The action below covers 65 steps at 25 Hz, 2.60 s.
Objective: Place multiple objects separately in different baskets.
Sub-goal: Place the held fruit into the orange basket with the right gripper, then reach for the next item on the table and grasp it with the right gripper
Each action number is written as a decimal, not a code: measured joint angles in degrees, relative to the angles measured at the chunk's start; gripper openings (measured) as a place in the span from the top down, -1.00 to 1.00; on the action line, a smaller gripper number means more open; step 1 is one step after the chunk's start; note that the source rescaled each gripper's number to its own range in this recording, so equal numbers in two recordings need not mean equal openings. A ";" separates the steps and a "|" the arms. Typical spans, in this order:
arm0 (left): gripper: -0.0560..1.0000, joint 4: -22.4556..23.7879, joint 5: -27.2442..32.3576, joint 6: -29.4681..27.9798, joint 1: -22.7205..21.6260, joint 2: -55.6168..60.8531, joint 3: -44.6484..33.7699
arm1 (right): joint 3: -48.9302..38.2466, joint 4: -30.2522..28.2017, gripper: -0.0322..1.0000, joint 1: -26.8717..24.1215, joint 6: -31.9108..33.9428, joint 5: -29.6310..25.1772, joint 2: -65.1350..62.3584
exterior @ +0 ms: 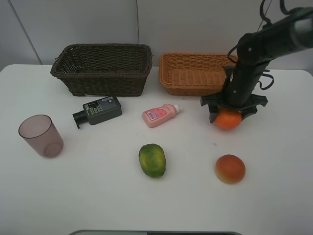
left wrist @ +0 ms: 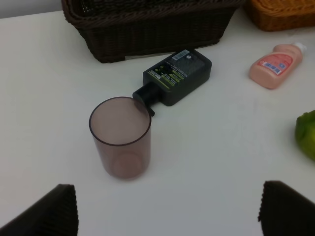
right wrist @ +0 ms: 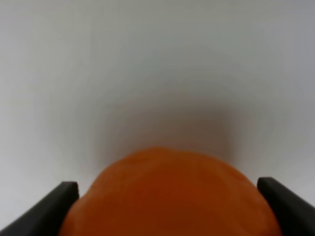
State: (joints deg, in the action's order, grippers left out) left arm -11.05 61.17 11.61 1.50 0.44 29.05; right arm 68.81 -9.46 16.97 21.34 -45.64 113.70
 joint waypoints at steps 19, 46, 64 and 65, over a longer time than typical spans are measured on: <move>-0.98 0.00 0.00 0.00 0.00 0.00 0.00 | 41.95 0.04 0.04 0.00 -11.53 -20.72 11.53; -0.98 0.00 0.00 0.00 0.00 0.00 0.00 | 48.85 -1.57 -0.52 -2.00 -12.61 -7.52 24.50; -0.98 0.00 0.00 0.00 0.00 0.00 0.00 | 40.17 -1.26 -1.00 0.25 -11.70 -20.88 10.42; -0.98 0.00 0.00 0.00 0.00 0.00 0.00 | 37.23 -1.09 -1.00 0.52 -11.54 -20.28 8.29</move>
State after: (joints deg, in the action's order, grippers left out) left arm -11.05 61.17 11.61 1.50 0.44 29.05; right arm 106.04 -10.54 17.48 9.80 -65.92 122.00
